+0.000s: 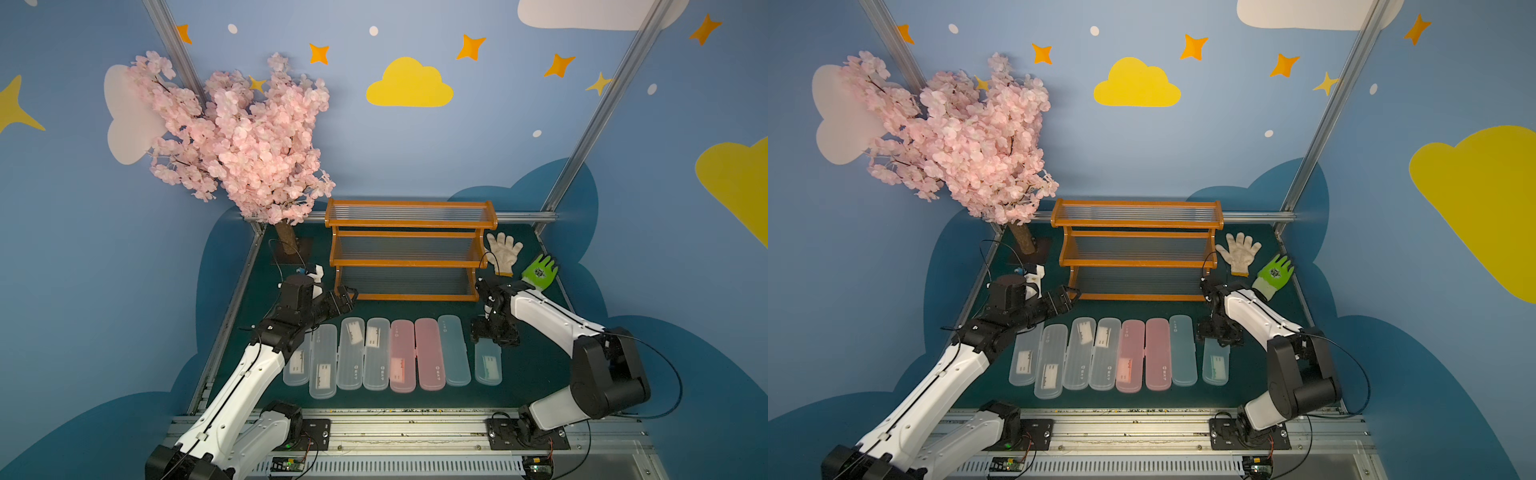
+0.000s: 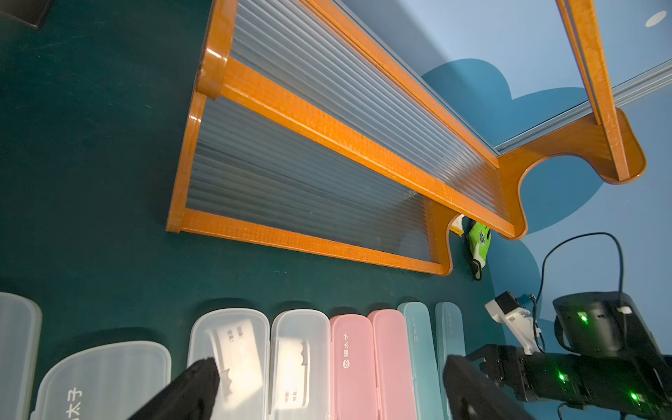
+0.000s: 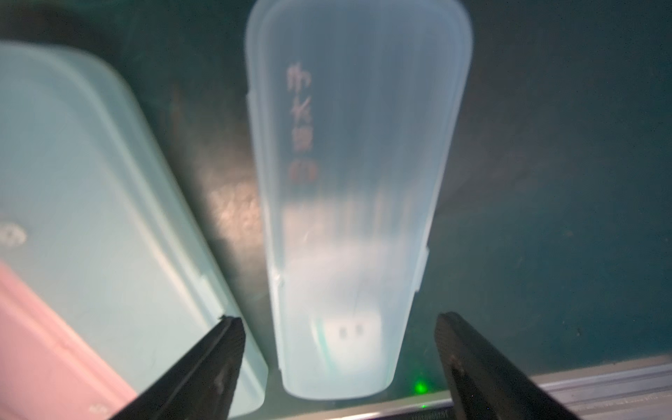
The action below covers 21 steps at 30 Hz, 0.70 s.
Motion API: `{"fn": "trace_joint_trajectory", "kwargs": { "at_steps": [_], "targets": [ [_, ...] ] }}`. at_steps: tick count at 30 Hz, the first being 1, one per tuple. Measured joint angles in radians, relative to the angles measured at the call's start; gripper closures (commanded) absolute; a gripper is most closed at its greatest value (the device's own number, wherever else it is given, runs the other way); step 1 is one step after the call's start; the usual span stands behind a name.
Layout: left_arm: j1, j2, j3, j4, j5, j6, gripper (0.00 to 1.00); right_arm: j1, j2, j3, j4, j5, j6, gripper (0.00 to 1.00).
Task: Place the pencil cases on the shelf according to color
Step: Pick up the pencil case from the center of the board.
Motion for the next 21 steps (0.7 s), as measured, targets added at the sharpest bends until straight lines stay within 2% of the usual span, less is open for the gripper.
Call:
{"fn": "trace_joint_trajectory", "kwargs": {
  "at_steps": [6, 15, 21],
  "targets": [
    [-0.008, 0.004, 0.0, 0.0, 0.0, 0.0, 0.0, 0.039, -0.034, -0.088, -0.024, 0.013, 0.091, 0.15],
    [-0.009, 0.008, 0.0, 0.0, 0.004, 0.015, 0.0, 0.082, -0.033, -0.135, -0.01, 0.002, 0.171, 0.16],
    [-0.009, 0.008, 0.0, 0.0, 0.006, 0.024, 0.0, 0.106, -0.012, -0.148, 0.012, -0.005, 0.208, 0.12]
  ]
}}
